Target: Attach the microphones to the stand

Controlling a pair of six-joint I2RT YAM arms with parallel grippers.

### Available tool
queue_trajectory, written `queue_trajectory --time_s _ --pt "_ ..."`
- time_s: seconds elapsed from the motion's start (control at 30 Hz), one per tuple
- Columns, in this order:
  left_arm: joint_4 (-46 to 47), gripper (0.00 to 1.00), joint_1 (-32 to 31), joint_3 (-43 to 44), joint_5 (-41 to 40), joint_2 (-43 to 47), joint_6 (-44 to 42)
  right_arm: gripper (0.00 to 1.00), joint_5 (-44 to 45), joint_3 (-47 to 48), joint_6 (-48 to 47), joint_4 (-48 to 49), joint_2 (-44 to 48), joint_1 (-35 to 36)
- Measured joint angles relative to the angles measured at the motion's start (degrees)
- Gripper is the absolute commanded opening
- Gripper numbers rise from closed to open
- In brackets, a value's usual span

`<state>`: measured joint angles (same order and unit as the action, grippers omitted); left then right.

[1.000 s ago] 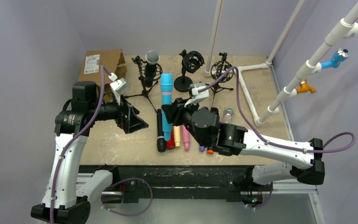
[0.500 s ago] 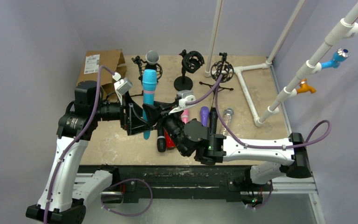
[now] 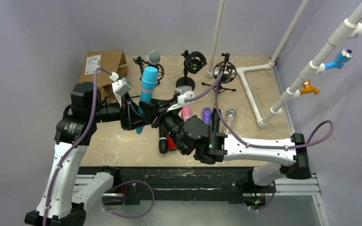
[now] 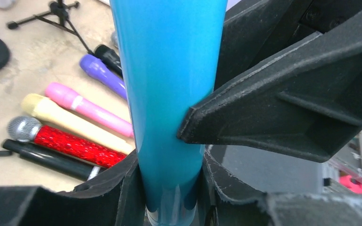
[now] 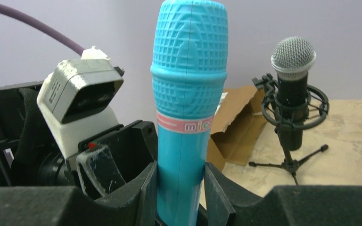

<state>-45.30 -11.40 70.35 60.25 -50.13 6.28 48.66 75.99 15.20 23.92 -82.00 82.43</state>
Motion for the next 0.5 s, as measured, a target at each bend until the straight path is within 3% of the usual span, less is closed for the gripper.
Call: queue_trajectory --time_s 0.1,0.27,0.5 --pt "-0.7 0.00 0.1 1.4 -2.2 0.1 -2.0 0.41 -3.9 3.6 3.2 -7.5 0.0 -2.1" --pt "-1.9 0.00 0.5 3.3 -6.6 -0.8 -6.5 0.45 -18.4 9.3 10.8 -20.3 0.0 -8.9" --pt "-5.3 0.00 0.4 3.3 -6.8 -1.1 -10.4 0.47 -29.1 13.3 14.3 -26.6 -1.7 -12.6"
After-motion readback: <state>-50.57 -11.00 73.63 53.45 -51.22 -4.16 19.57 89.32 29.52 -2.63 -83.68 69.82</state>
